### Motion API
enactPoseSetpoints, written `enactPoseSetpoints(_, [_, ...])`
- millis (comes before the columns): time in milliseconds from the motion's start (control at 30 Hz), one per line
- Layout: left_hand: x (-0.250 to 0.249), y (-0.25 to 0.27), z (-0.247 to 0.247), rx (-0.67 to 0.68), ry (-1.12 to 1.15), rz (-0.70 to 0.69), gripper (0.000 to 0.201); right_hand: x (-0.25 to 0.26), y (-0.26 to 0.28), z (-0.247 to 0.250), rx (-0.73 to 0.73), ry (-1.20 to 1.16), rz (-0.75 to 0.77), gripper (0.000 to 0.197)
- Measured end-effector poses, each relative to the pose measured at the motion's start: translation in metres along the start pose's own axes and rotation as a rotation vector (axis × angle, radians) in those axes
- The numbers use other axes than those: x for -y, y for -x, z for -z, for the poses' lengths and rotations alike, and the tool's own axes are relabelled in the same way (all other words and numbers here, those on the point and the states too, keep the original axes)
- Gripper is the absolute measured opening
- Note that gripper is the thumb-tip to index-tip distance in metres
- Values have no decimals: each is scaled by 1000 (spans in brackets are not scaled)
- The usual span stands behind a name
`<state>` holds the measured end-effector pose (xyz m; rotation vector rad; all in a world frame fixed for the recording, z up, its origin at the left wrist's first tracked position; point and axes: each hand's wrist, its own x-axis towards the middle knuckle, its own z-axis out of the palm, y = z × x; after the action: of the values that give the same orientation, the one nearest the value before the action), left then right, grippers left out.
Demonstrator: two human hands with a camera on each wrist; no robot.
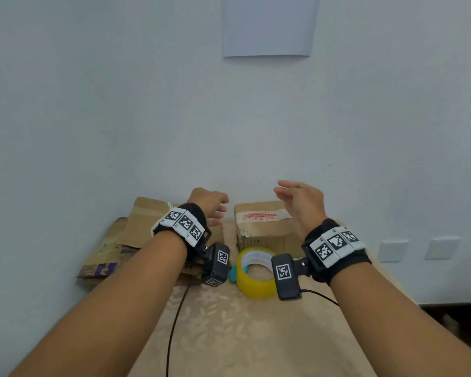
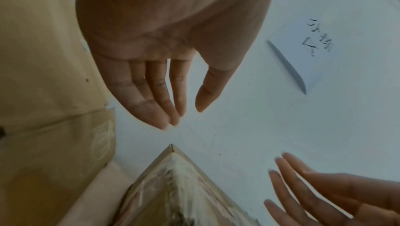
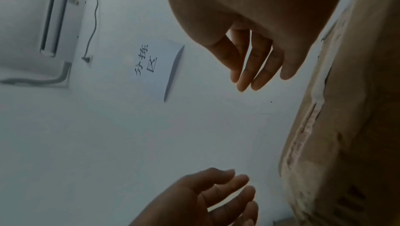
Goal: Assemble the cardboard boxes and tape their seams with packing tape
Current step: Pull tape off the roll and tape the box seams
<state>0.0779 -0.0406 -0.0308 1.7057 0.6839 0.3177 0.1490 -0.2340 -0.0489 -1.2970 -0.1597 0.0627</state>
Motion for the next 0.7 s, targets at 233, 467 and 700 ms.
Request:
enactPoseSetpoints(233, [9, 27, -17, 166, -350, 81, 24, -6, 15, 17, -43, -139, -82, 34])
enactPoseSetpoints(467, [18, 38, -25, 315, -592, 174, 28, -13, 18, 22, -43, -207, -189, 25])
enactPoseSetpoints(700, [21, 41, -37, 240, -674, 97, 28, -13, 23, 20, -13, -233, -242, 22])
